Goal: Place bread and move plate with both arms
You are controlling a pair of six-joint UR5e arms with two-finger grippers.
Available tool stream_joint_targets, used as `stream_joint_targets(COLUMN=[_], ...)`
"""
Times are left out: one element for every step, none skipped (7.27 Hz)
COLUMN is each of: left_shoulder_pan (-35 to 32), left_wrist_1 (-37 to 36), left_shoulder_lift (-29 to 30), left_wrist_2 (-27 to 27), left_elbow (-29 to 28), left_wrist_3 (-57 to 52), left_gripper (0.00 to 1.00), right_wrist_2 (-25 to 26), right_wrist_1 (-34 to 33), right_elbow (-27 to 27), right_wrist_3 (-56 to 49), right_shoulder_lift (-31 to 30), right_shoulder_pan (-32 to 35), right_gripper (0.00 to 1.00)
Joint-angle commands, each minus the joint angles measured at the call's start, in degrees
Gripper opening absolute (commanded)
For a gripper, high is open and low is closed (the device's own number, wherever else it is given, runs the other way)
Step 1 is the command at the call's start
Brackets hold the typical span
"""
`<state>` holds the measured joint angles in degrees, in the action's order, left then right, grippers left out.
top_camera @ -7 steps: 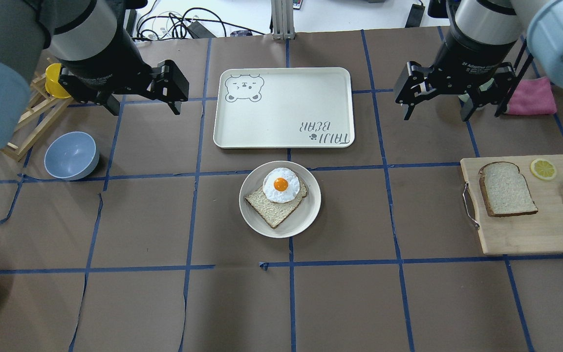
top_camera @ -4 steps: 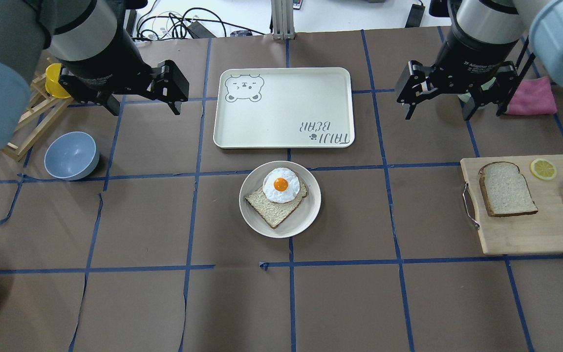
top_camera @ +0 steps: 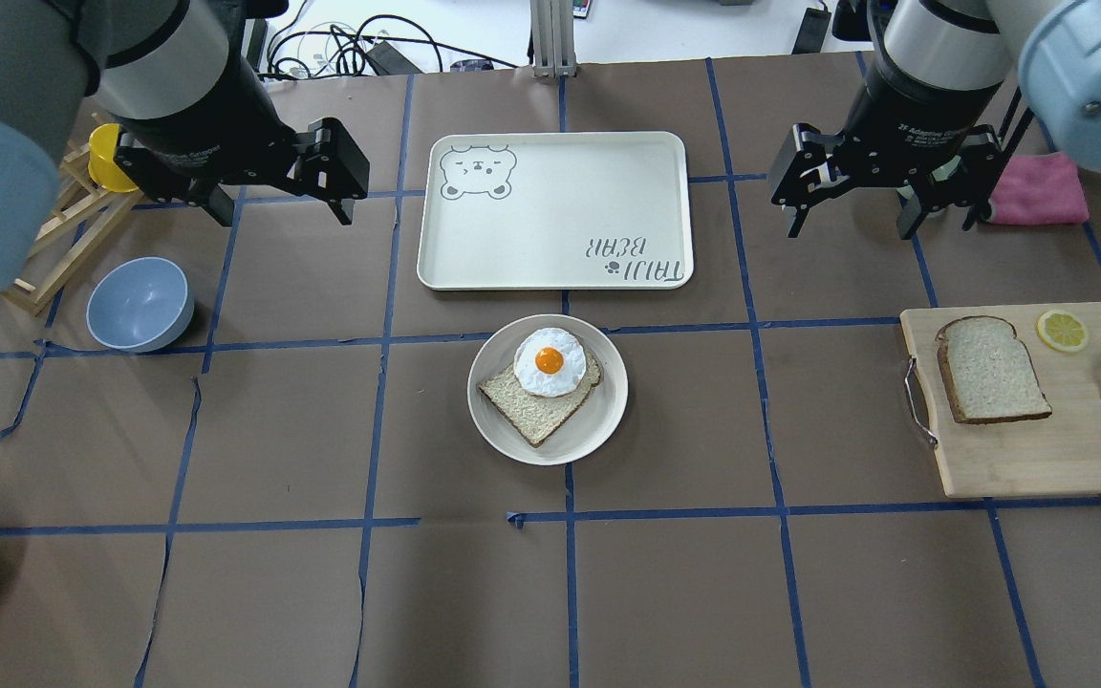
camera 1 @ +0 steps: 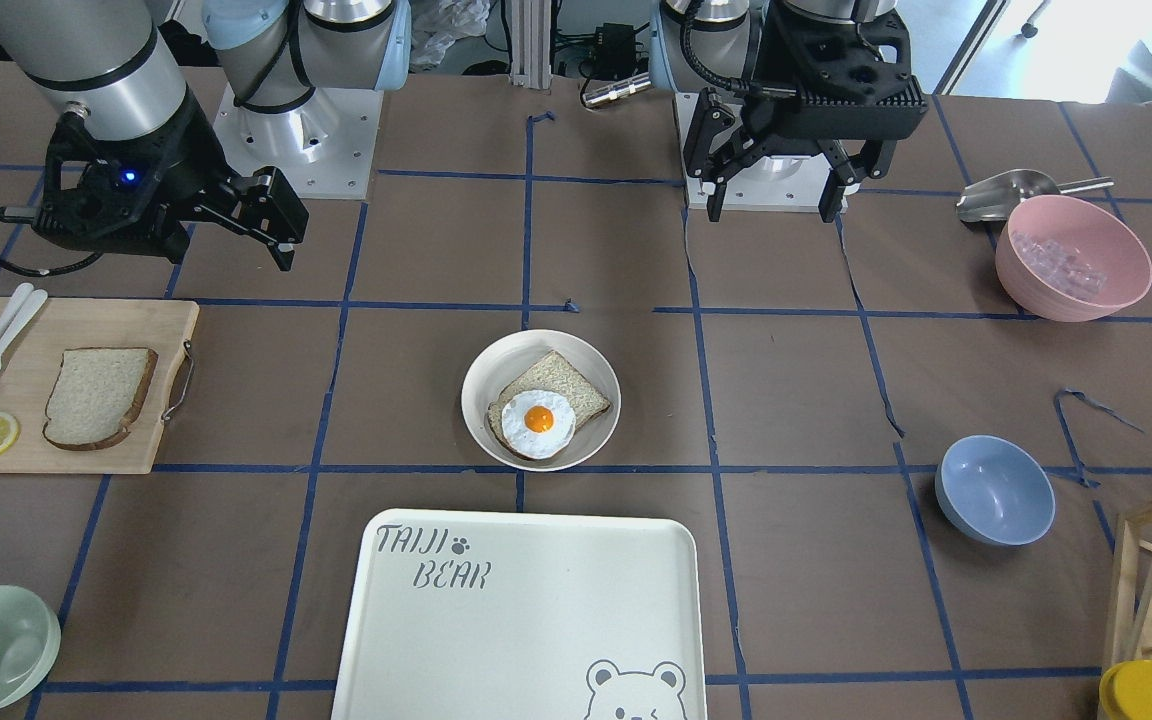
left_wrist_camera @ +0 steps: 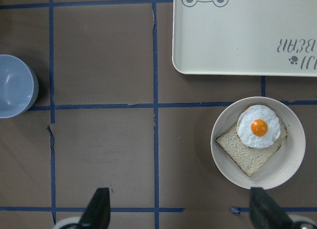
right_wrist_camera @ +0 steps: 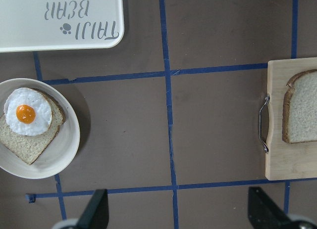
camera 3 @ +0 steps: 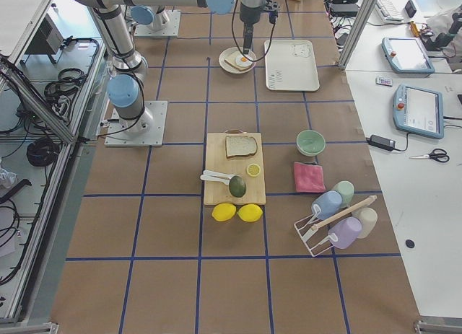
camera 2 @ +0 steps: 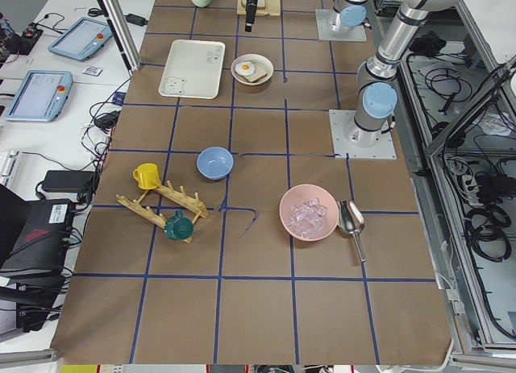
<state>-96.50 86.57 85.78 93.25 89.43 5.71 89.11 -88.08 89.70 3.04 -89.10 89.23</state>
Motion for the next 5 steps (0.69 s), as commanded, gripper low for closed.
stream_joint_targets(left_shoulder_pan=[0.0,0.0,0.0,0.0,0.0], left_wrist_1=[0.0,0.0,0.0,0.0,0.0], left_shoulder_lift=[0.0,0.0,0.0,0.0,0.0], left_wrist_2=[0.0,0.0,0.0,0.0,0.0], left_elbow=[0.0,0.0,0.0,0.0,0.0], left_wrist_3=[0.0,0.0,0.0,0.0,0.0], left_gripper=[1.0,1.0,1.0,1.0,1.0], right_wrist_2=[0.0,0.0,0.0,0.4,0.4], right_wrist_1=[-0.4,-0.4,-1.0,-1.9,-2.0], right_elbow=[-0.5,-0.6,-0.1,0.0,0.0], right_wrist_3=[0.1,0.1,0.1,0.1,0.2], right_shoulder_lift=[-0.2,-0.7,-0.4,-0.3,-0.2], right_shoulder_pan=[0.0,0.0,0.0,-0.1,-0.1], right_gripper=[1.0,1.0,1.0,1.0,1.0])
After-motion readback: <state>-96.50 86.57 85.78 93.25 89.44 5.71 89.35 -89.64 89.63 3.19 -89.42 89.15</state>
